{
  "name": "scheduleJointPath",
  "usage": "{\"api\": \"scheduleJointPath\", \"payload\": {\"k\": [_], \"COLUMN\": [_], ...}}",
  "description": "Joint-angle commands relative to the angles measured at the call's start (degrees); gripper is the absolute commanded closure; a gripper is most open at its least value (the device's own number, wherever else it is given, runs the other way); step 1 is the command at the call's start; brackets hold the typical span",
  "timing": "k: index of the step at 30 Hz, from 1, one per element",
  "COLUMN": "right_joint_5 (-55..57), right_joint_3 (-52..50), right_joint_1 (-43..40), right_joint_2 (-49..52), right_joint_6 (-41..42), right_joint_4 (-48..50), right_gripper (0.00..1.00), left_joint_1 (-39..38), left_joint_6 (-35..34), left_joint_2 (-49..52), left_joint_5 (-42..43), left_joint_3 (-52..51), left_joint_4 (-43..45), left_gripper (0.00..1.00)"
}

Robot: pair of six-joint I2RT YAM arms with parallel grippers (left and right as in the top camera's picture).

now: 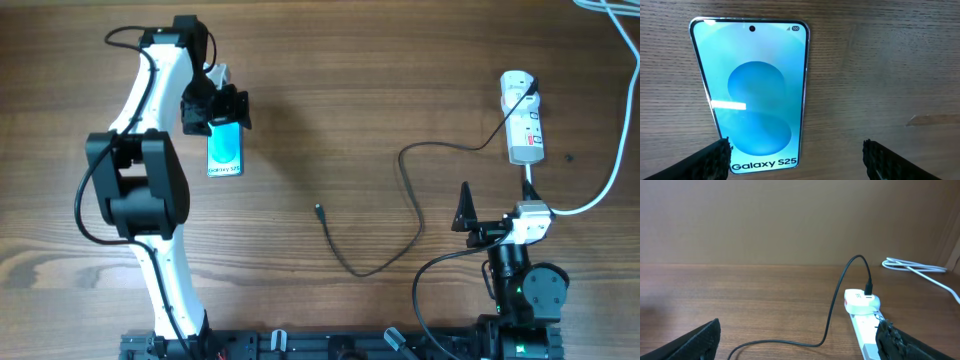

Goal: Plug charger to phone and switch on socket
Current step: 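Move the left gripper forward over the Galaxy S25 phone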

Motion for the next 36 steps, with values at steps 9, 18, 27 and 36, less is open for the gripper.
{"api": "scheduleJointPath", "payload": {"k": [9, 18, 27, 36], "right_joint_5": [0.8, 0.8, 0.8, 0.8], "right_joint_3": [-0.1, -0.1, -0.1, -0.1], "right_joint_1": [0.3, 0.3, 0.3, 0.3], "right_joint_2": [-0.4, -0.4, -0.4, -0.4], "right_joint_6": [0.6, 0.6, 0.6, 0.6], "right_joint_4": [0.2, 0.2, 0.2, 0.2], "right_gripper": [0.0, 0.0, 0.0, 0.0], "left_joint_1": [-0.2, -0.2, -0.2, 0.6], "left_joint_6": [-2.8, -5.9, -7.3, -6.6], "left_joint_2": [1.0, 1.0, 1.0, 0.9], "left_joint_5": [-1.6, -6.4, -8.2, -9.1], "left_joint_3": [-8.1, -12.4, -12.6, -9.9], "left_joint_4": [8.2, 13.2, 14.4, 13.3], "left_gripper": [0.0, 0.0, 0.0, 0.0]}}
